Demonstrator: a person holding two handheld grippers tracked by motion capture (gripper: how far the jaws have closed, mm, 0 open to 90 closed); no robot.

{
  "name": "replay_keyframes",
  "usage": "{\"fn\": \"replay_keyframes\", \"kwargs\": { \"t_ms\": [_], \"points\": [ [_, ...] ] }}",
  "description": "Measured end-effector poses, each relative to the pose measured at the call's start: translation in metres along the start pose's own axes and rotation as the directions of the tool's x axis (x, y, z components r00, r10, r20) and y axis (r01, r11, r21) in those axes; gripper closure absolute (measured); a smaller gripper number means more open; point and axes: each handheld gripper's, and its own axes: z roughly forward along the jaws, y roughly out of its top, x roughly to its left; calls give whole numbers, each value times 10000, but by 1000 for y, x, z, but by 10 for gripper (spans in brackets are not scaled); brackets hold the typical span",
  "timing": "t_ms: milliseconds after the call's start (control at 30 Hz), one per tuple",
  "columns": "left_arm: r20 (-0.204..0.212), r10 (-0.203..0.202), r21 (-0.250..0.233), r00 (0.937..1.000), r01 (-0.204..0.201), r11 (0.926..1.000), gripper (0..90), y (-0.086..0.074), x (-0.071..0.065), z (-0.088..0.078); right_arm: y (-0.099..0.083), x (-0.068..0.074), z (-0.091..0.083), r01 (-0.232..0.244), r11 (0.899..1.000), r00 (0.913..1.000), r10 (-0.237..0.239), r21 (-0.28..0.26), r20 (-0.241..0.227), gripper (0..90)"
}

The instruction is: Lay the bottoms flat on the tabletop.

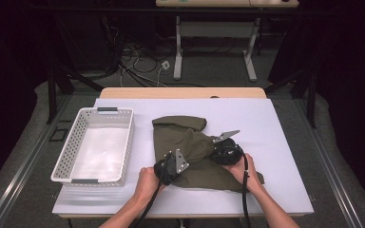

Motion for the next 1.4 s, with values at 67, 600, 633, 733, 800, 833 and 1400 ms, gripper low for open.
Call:
{"fn": "replay_keyframes", "kwargs": {
  "t_ms": [67,600,633,733,800,833,1400],
  "points": [
    [50,-89,-37,9999,89,10000,852,-2,3,-3,0,1,0,-106,9999,9999,106,21,2,848],
    [-270,-849,-476,9960,835,9954,888,-10,21,-24,-4,-3,-29,-94,9983,9998,83,568,190,868],
    [-308,-867,-485,9958,852,9952,888,-11,22,-24,-4,-2,-32,-288,9971,9996,282,704,101,868],
    [-234,-926,-400,9954,916,9950,886,-12,24,-23,-5,-2,-29,-129,9956,9998,115,929,160,856],
    [-223,-893,-355,9958,885,9954,879,-12,23,-21,-5,0,-26,10,9955,9996,-35,947,263,769],
    [-199,-818,-305,9964,812,9962,867,-11,22,-20,-4,-3,-24,258,9958,9995,-271,879,145,723],
    [-61,-33,-187,10000,32,9998,535,3,-1,-4,1,-10,-4,-151,9998,9998,150,140,110,714]
  ]
}}
